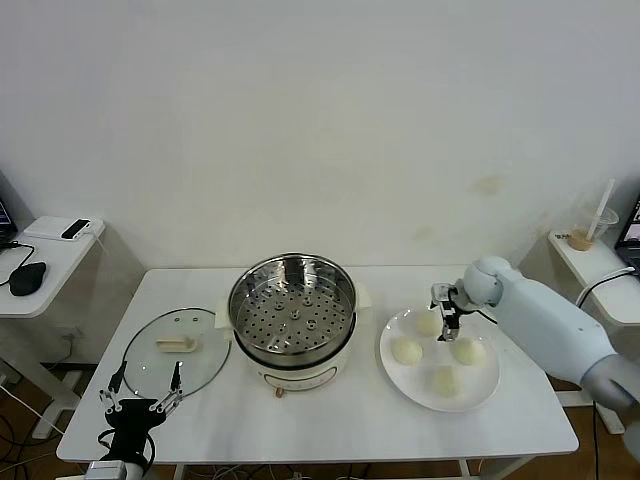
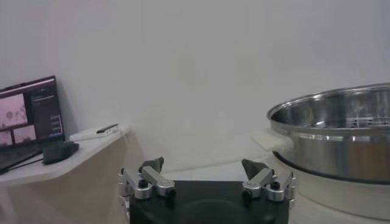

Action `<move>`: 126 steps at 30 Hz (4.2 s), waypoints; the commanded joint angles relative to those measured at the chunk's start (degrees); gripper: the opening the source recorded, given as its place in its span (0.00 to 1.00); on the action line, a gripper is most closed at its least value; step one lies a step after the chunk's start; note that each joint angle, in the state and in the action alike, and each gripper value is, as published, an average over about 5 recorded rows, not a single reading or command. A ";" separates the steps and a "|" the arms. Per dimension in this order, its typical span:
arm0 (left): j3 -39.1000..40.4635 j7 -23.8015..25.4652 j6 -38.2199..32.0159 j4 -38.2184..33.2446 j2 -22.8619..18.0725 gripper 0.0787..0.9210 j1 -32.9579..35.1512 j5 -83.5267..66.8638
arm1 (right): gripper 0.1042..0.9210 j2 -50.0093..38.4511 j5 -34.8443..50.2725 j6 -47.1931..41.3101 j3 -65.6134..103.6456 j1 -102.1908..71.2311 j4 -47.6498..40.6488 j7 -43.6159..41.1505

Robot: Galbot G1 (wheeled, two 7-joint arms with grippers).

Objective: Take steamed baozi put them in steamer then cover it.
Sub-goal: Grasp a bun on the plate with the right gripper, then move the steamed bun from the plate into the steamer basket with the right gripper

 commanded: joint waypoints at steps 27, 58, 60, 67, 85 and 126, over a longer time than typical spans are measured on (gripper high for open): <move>-0.27 -0.10 -0.16 -0.70 0.43 0.88 0.67 -0.13 | 0.67 0.15 0.45 -1.23 -2.80 2.28 0.48 -1.06; 0.89 0.19 0.10 -1.19 1.59 0.88 1.32 -1.73 | 0.66 0.46 31.26 -1.22 -26.61 39.56 20.99 -0.37; 0.67 0.28 0.09 -1.33 1.58 0.88 1.50 -1.69 | 0.66 3.65 33.57 -0.70 -28.36 40.09 20.10 0.87; 0.51 0.49 0.07 -2.08 1.36 0.88 1.80 -1.19 | 0.66 15.51 34.94 5.22 -31.88 39.70 13.60 4.70; -0.65 0.58 -0.16 -4.17 0.47 0.88 2.61 -0.23 | 0.66 27.15 6.33 30.83 -36.63 29.76 -1.31 12.06; -0.16 0.66 0.24 -4.59 1.13 0.88 1.35 -0.95 | 0.88 17.70 23.78 14.07 -36.49 39.11 11.74 1.87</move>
